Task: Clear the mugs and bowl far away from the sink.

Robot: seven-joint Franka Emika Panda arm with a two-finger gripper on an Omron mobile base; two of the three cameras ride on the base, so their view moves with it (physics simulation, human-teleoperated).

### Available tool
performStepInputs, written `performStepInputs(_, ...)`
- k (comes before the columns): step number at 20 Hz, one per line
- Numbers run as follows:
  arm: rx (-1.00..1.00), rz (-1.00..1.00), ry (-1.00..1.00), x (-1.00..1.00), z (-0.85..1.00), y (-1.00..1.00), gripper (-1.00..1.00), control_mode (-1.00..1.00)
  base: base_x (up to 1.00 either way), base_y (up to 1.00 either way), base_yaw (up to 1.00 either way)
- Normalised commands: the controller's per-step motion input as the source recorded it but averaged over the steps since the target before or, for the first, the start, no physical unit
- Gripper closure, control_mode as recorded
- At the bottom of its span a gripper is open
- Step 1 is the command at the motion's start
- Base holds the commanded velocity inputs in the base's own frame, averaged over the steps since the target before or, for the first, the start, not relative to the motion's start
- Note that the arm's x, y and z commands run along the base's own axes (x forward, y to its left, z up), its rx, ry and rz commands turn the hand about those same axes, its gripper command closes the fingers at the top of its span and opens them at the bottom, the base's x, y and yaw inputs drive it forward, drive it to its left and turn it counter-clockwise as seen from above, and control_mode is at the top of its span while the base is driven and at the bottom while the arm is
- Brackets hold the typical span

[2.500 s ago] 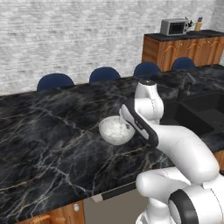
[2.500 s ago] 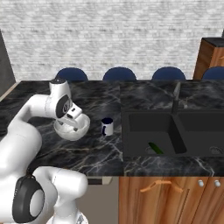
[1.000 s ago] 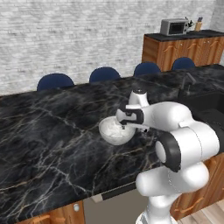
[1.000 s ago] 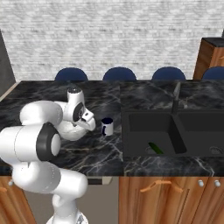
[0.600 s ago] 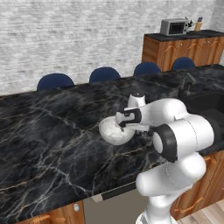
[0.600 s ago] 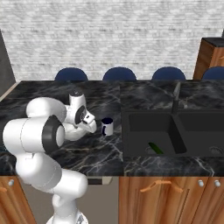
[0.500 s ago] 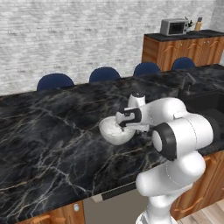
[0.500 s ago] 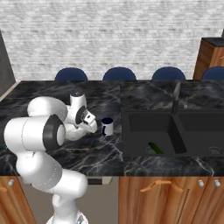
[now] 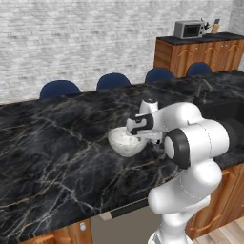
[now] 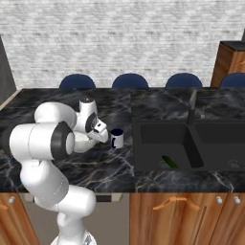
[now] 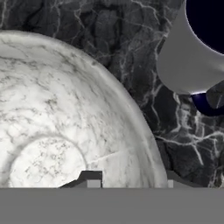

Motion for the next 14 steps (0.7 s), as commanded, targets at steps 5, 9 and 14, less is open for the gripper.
performStepInputs(5,0.00,0.00,-0.10,-0.31,0.19,0.25,1.00,-1.00,0.00,0.00,0.00)
performStepInputs(9,0.00,-0.09,-0.17,-0.48,0.84,0.08,1.00,-1.00,0.00,0.00,0.00)
performStepInputs(14,0.01,-0.23,0.00,-0.20,0.91,0.00,1.00,-1.00,0.00,0.00,0.00)
